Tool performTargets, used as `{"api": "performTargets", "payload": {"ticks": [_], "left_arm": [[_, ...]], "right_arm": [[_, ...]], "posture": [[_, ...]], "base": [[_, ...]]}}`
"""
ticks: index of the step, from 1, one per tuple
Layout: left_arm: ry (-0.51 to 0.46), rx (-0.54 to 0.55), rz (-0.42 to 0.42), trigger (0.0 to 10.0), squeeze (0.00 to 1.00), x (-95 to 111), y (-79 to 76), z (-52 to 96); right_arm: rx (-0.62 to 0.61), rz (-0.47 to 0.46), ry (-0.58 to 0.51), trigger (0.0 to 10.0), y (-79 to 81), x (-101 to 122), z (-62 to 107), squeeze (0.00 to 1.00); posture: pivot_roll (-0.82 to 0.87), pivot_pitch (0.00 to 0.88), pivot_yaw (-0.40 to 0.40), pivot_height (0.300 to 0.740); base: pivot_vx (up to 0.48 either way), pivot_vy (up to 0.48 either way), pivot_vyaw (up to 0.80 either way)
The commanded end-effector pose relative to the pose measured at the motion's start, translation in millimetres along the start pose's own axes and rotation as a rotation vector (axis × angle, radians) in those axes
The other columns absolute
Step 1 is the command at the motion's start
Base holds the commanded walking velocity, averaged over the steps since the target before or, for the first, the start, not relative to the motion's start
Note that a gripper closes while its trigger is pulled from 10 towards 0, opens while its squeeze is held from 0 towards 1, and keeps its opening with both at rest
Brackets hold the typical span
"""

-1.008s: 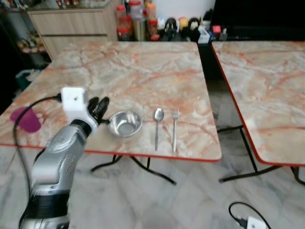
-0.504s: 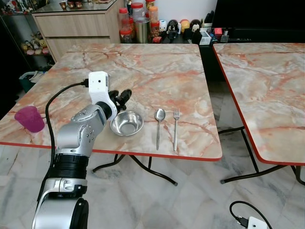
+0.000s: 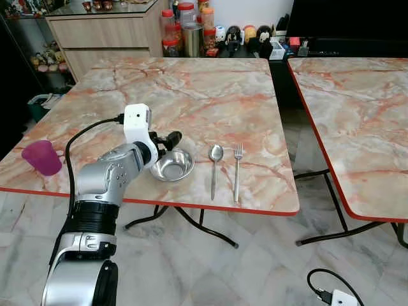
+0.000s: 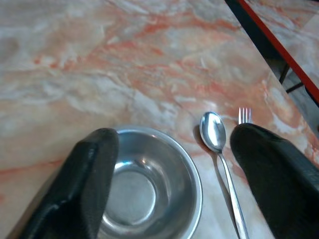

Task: Setting the table

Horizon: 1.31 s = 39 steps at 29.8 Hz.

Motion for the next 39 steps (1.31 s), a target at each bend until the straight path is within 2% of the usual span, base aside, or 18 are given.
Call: {"api": "performTargets", "payload": {"ticks": [1, 2, 6, 11, 19, 24, 29, 36, 39], "left_arm": [[0.039, -0.018, -0.008, 10.0, 0.84, -3, -3.3, -1.0], [0.050, -0.022, -0.013, 10.0, 0.00, -5, -4.0, -1.1], [0.098, 0.023, -0.043, 10.0, 0.00, -13, -1.5, -2.8], [0.111, 0.033, -0.057, 10.0, 0.00, -15, -0.5, -2.8], [0.116, 0.158, -0.075, 10.0, 0.00, -17, 21.8, 1.5], [0.130, 0.235, -0.063, 10.0, 0.00, -23, 38.6, 10.2], [0.133, 0.237, -0.043, 10.0, 0.00, -25, 42.2, 14.4], [0.134, 0.186, 0.049, 10.0, 0.00, -29, 41.7, 22.1], [0.123, 0.182, 0.048, 10.0, 0.00, -27, 41.9, 23.2]], "right_arm": [[-0.004, -0.015, 0.007, 10.0, -2.0, -2, 0.6, 0.00], [-0.004, -0.015, 0.008, 10.0, -2.0, -2, 0.6, 0.00], [-0.002, -0.015, 0.009, 10.0, -1.6, -2, 0.5, 0.00], [-0.002, -0.016, 0.009, 10.0, -1.6, -2, 0.5, 0.00], [0.001, -0.012, 0.010, 10.0, -2.4, -2, 0.6, 0.00], [0.003, -0.011, 0.012, 10.0, -2.4, -2, 0.6, 0.00], [0.005, -0.008, 0.013, 10.0, -2.3, -2, 0.6, 0.00], [0.009, -0.009, 0.010, 10.0, -1.8, -2, 0.5, 0.00], [0.010, -0.010, 0.010, 10.0, -1.6, -1, 0.4, 0.00]], "posture": [[0.09, 0.057, 0.036, 0.740], [0.09, 0.057, 0.036, 0.740], [0.09, 0.058, 0.036, 0.740], [0.09, 0.058, 0.036, 0.740], [0.09, 0.061, 0.031, 0.740], [0.09, 0.063, 0.030, 0.740], [0.09, 0.063, 0.030, 0.740], [0.10, 0.060, 0.029, 0.740], [0.10, 0.060, 0.030, 0.740]], "base": [[0.000, 0.000, 0.00], [0.000, 0.000, 0.00], [0.000, 0.000, 0.00], [0.000, 0.000, 0.00], [0.000, 0.000, 0.00], [0.000, 0.000, 0.00], [0.000, 0.000, 0.00], [0.000, 0.000, 0.00], [0.000, 0.000, 0.00]]}}
Point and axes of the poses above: a point about 5 cm out from each wrist's last joint towards the gripper, its own z axis pointing back from the gripper into the wrist, its own x axis along the axis of the wrist's last joint, y = z × x, the point moved 2 cm from there along -z, pointing out of the wrist towards the gripper, and after that the axes turned 3 degrees about -z, right-handed, at the moved point
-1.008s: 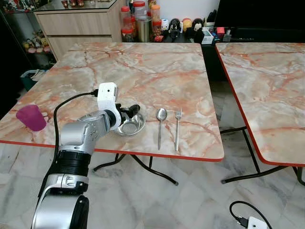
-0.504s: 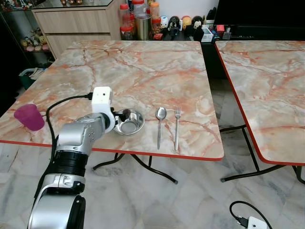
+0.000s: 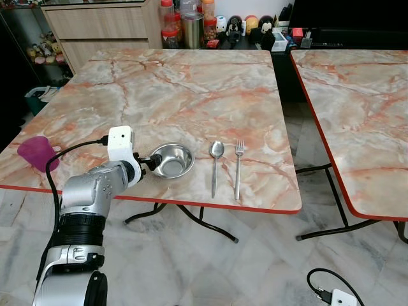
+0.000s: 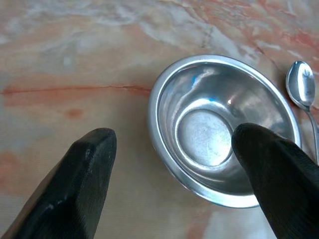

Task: Setting the table

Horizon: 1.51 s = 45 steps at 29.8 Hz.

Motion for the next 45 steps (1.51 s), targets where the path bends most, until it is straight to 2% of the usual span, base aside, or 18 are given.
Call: {"api": "performTargets", "payload": {"ticks": [1, 19, 23, 30, 37, 42, 45], "left_arm": [[-0.021, -0.007, 0.017, 10.0, 0.00, 3, 2.5, 4.6], [0.023, -0.093, 0.005, 10.0, 0.00, -14, 6.3, 33.6], [0.025, -0.116, 0.005, 10.0, 0.00, -15, 3.0, 34.4], [0.007, -0.227, 0.012, 10.0, 0.00, -12, -15.4, 37.2], [0.024, -0.239, 0.009, 10.0, 0.00, -17, -17.5, 37.0], [0.080, -0.280, -0.039, 10.0, 0.00, -26, -21.2, 40.5], [0.086, -0.278, -0.039, 10.0, 0.00, -28, -21.4, 40.8]], "right_arm": [[-0.008, -0.011, 0.012, 10.0, -2.5, -3, 0.7, 0.00], [-0.007, -0.007, 0.013, 10.0, -3.4, -2, 0.8, 0.00], [-0.005, -0.005, 0.012, 10.0, -3.5, -2, 0.8, 0.00], [-0.007, -0.006, 0.010, 10.0, -3.7, -2, 0.7, 0.00], [-0.009, -0.007, 0.011, 10.0, -3.9, -2, 0.7, 0.00], [-0.008, -0.008, 0.012, 10.0, -4.1, -2, 0.6, 0.00], [-0.007, -0.007, 0.011, 10.0, -4.1, -1, 0.7, 0.00]], "posture": [[0.10, 0.060, 0.029, 0.740], [0.10, 0.060, 0.027, 0.740], [0.10, 0.059, 0.027, 0.740], [0.10, 0.061, 0.028, 0.740], [0.10, 0.061, 0.028, 0.740], [0.10, 0.066, 0.029, 0.740], [0.10, 0.066, 0.028, 0.740]], "base": [[0.000, 0.000, 0.00], [0.000, 0.000, 0.00], [0.000, 0.000, 0.00], [0.000, 0.000, 0.00], [0.000, 0.000, 0.00], [0.000, 0.000, 0.00], [0.000, 0.000, 0.00]]}}
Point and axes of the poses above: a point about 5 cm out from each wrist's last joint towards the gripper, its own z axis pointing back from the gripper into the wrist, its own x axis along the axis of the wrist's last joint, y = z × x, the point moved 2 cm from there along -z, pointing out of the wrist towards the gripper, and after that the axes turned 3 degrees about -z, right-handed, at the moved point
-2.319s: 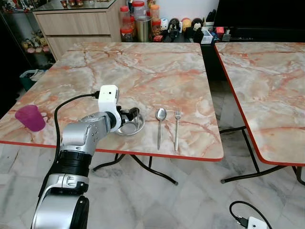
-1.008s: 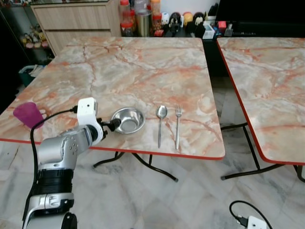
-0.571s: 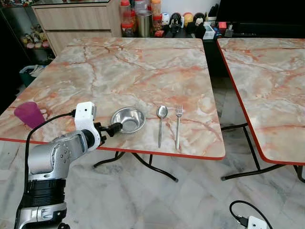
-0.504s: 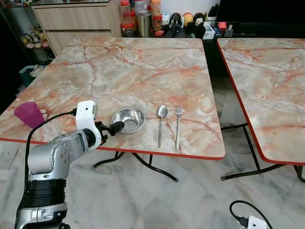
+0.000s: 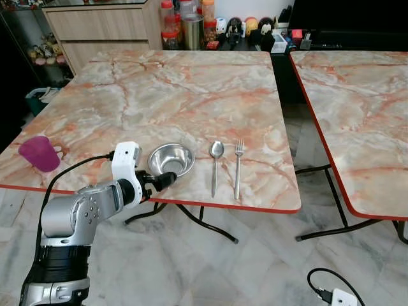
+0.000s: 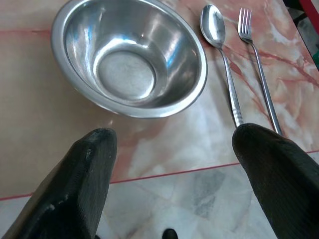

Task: Setting the table

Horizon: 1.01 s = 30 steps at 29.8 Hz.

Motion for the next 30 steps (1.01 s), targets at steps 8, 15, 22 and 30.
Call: {"api": "performTargets", "payload": {"ticks": [8, 15, 22, 30], "left_arm": [[0.023, -0.009, -0.028, 10.0, 0.00, -2, -2.5, 2.6], [0.037, -0.009, -0.034, 10.0, 0.00, -6, -8.1, -6.7], [0.029, 0.017, -0.004, 10.0, 0.00, -5, -10.3, -16.5], [0.026, 0.055, 0.014, 10.0, 0.00, -4, -5.8, -19.6]], "right_arm": [[-0.008, -0.007, 0.012, 10.0, -3.8, -2, 0.7, 0.00], [-0.010, -0.007, 0.012, 10.0, -3.9, -1, 0.6, 0.00], [-0.009, -0.010, 0.011, 10.0, -3.1, -2, 0.5, 0.00], [-0.011, -0.011, 0.011, 10.0, -2.9, -2, 0.5, 0.00]], "posture": [[0.10, 0.067, 0.025, 0.740], [0.10, 0.065, 0.026, 0.740], [0.09, 0.062, 0.027, 0.740], [0.09, 0.064, 0.028, 0.740]], "base": [[0.000, 0.000, 0.00], [0.000, 0.000, 0.00], [0.000, 0.000, 0.00], [0.000, 0.000, 0.00]]}}
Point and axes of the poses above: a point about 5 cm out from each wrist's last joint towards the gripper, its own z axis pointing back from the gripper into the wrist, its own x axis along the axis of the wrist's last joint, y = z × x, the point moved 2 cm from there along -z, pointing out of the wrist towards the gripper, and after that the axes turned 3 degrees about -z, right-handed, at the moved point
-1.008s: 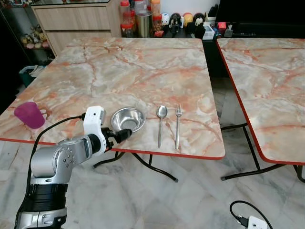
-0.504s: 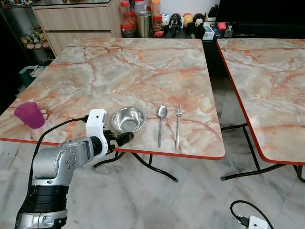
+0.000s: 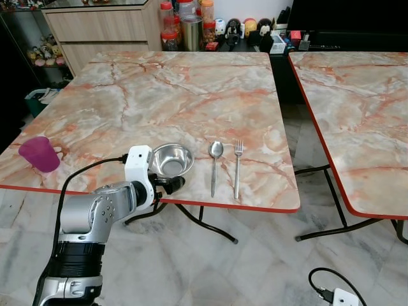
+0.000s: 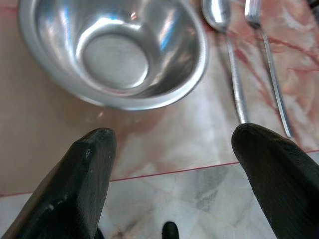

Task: Setting the table

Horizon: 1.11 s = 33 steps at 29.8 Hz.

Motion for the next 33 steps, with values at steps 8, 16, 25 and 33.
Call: {"api": "performTargets", "payload": {"ticks": [8, 16, 25, 33], "left_arm": [[-0.013, 0.058, 0.023, 10.0, 0.00, 3, 7.5, -2.0], [-0.038, 0.067, 0.077, 9.9, 0.00, 4, 7.6, -6.2], [-0.058, 0.068, 0.131, 1.1, 0.00, 6, 5.3, -12.2], [-0.041, 0.082, 0.149, 0.6, 0.00, 2, 6.8, -14.1]], "right_arm": [[-0.003, -0.013, 0.016, 10.0, -0.7, -4, 0.7, 0.00], [-0.003, -0.008, 0.015, 10.0, -1.1, -4, 0.7, 0.00], [0.000, -0.005, 0.014, 10.0, -1.1, -3, 0.6, 0.00], [0.001, -0.005, 0.014, 10.0, -1.0, -3, 0.5, 0.00]], "posture": [[0.09, 0.065, 0.028, 0.740], [0.09, 0.065, 0.026, 0.740], [0.08, 0.061, 0.022, 0.740], [0.08, 0.059, 0.022, 0.740]], "base": [[0.000, 0.000, 0.00], [0.000, 0.000, 0.00], [0.000, 0.000, 0.00], [0.000, 0.000, 0.00]]}}
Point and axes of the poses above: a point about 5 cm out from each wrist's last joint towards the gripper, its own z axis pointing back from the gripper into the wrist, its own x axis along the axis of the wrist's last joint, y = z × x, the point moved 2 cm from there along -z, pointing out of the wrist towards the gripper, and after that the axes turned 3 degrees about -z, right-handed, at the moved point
